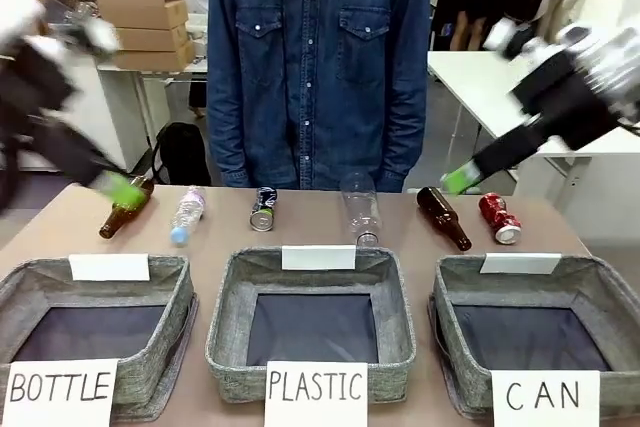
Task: Sort the can waste into the basket.
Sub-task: Pick up the can waste from the table and place it in the right Fabric basket.
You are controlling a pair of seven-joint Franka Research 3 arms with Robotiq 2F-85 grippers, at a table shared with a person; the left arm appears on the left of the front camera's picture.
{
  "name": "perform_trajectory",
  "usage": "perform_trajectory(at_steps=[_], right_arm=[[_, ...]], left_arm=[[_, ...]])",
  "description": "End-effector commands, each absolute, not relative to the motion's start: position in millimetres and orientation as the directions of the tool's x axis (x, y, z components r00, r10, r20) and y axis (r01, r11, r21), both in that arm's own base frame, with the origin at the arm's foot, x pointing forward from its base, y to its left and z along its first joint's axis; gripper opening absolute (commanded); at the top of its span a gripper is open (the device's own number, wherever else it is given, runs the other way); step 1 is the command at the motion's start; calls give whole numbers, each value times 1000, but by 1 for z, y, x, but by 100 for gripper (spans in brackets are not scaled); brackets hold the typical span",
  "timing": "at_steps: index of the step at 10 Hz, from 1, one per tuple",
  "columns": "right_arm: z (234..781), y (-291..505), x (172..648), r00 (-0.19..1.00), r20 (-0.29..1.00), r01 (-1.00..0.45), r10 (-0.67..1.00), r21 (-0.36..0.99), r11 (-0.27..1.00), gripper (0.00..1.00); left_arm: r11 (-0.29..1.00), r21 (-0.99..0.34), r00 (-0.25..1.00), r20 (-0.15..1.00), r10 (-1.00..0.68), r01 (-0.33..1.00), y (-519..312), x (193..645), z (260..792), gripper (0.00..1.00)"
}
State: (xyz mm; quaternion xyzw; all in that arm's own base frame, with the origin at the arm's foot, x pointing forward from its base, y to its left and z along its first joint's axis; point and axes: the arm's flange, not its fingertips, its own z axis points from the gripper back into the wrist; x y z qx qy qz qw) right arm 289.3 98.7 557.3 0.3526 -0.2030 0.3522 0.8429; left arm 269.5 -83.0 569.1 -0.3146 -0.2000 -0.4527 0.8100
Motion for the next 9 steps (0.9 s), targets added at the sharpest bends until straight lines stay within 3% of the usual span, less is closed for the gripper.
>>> perform_trajectory(at_steps=[1, 3, 5, 7, 8, 9], right_arm=[[569, 37, 289, 877, 480, -473, 40, 842, 261, 100], [562, -11, 283, 841, 462, -419, -282, 885, 202, 100], [556, -29, 272, 780, 485, -418, -395, 874, 248, 100], [557, -30, 266, 749, 520, -433, -410, 853, 291, 100], [578, -70, 291, 819, 458, -403, -346, 888, 222, 100], [578, -70, 291, 819, 458, -403, -346, 888, 222, 100]], left_arm=[[331, -561, 651, 677, -343, 758, -7, 264, 577, 100], [261, -625, 646, 763, 6, 736, 23, 264, 577, 100], [235, -653, 621, 757, 201, 720, 55, 256, 572, 100], [277, -673, 639, 739, 214, 686, 52, 254, 569, 100], [445, -690, 716, 684, 140, 572, 44, 260, 567, 100], [240, -692, 647, 721, 247, 680, 85, 265, 585, 100]])
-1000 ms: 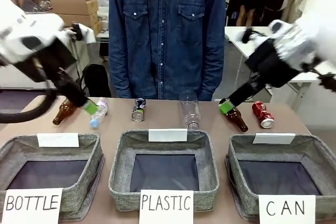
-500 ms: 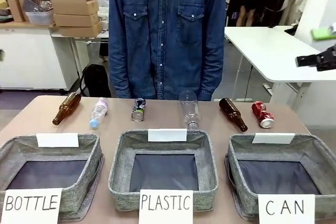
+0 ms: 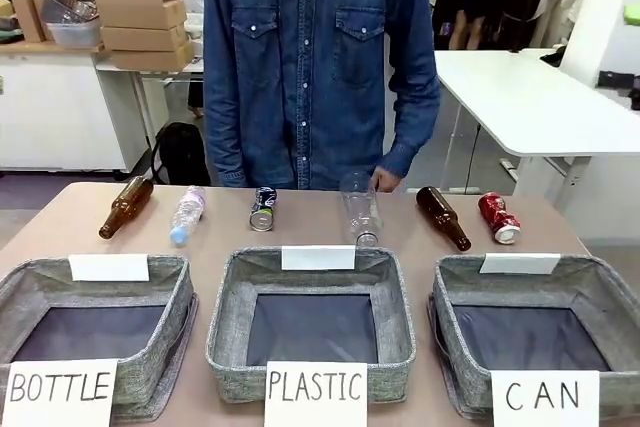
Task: Sort the can waste into the basket.
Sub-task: Pick up the can waste from the table and place it in the right Fabric basket.
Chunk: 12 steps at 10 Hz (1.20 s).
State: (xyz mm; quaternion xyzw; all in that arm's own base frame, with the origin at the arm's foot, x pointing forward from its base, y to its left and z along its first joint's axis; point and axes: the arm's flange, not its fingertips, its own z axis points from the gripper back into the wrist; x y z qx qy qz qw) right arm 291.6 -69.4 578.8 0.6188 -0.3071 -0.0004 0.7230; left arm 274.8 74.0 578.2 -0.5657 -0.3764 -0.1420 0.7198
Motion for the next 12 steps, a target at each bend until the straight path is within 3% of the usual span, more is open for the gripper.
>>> perform_trajectory(at_steps=[1, 10, 12], right_arm=[[578, -70, 291, 819, 458, -403, -346, 888, 222, 100], [577, -71, 286, 835, 429, -367, -346, 901, 230, 100], [571, -49, 317, 817, 502, -321, -284, 805, 499, 100]], left_arm=[[240, -692, 647, 721, 247, 680, 85, 265, 585, 100], [240, -692, 647, 721, 247, 680, 85, 265, 585, 100], [240, -692, 647, 721, 247, 680, 85, 265, 585, 100]])
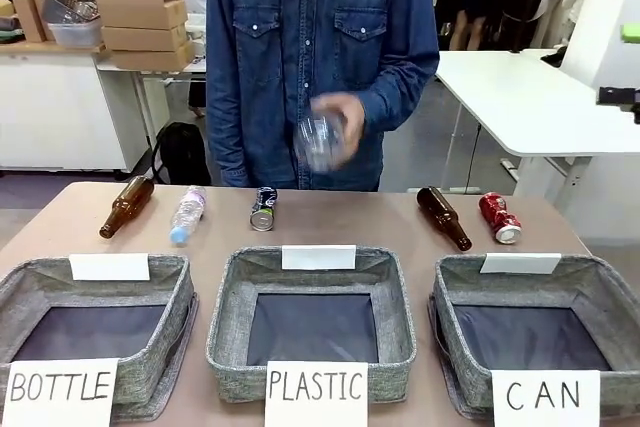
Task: Sort the can waste into the basket.
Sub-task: Pick up the can waste from the table and place it in the right Fabric basket.
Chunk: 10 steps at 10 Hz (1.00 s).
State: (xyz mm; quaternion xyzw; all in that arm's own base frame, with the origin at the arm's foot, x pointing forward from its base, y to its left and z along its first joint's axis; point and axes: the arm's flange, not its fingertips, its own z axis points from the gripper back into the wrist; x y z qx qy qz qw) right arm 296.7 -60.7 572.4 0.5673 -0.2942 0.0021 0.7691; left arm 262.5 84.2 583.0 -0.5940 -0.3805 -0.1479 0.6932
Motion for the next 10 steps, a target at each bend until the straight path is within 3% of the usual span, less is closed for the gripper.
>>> perform_trajectory(at_steps=[1, 4, 7, 9, 10], right_arm=[[566, -36, 336, 824, 516, -323, -233, 766, 556, 100], [537, -17, 403, 809, 567, -173, -152, 478, 861, 100], [499, -35, 451, 774, 631, -112, 50, 59, 992, 100], [506, -52, 443, 768, 623, -224, 150, 43, 974, 100], [523, -52, 425, 821, 571, -207, 19, 266, 941, 100]], left_arm=[[240, -692, 647, 721, 247, 680, 85, 265, 585, 100], [240, -692, 647, 721, 247, 680, 85, 265, 585, 100], [240, -692, 647, 721, 247, 680, 85, 265, 585, 100], [240, -692, 647, 721, 247, 680, 85, 265, 585, 100], [240, -692, 647, 721, 247, 680, 85, 265, 585, 100]])
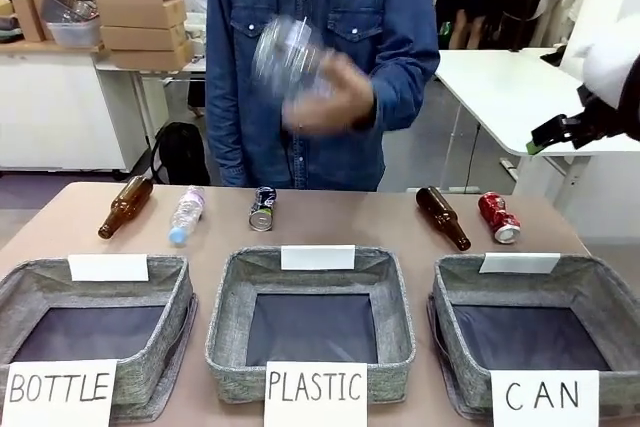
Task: Sort the can waste into the basket.
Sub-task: Pick up the can waste from the table and place it in the right Fabric basket.
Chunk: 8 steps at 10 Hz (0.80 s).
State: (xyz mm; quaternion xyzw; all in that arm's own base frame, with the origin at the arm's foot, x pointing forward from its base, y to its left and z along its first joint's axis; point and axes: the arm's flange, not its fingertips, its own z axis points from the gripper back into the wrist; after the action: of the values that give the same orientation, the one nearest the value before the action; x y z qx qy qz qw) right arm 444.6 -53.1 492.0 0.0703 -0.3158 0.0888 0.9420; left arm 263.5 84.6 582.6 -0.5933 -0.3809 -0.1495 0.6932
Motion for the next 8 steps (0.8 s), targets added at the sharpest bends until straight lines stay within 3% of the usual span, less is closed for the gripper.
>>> perform_trajectory(at_steps=[1, 4, 8], right_arm=[[488, -48, 451, 761, 631, -199, 150, 7, 980, 100], [496, -53, 443, 776, 615, -223, 139, 61, 973, 100], [457, -53, 523, 918, 372, -202, 139, 138, 969, 100]], left_arm=[[240, -692, 647, 721, 247, 680, 85, 265, 585, 100], [240, -692, 647, 721, 247, 680, 85, 265, 585, 100], [240, -692, 647, 721, 247, 680, 85, 265, 585, 100]])
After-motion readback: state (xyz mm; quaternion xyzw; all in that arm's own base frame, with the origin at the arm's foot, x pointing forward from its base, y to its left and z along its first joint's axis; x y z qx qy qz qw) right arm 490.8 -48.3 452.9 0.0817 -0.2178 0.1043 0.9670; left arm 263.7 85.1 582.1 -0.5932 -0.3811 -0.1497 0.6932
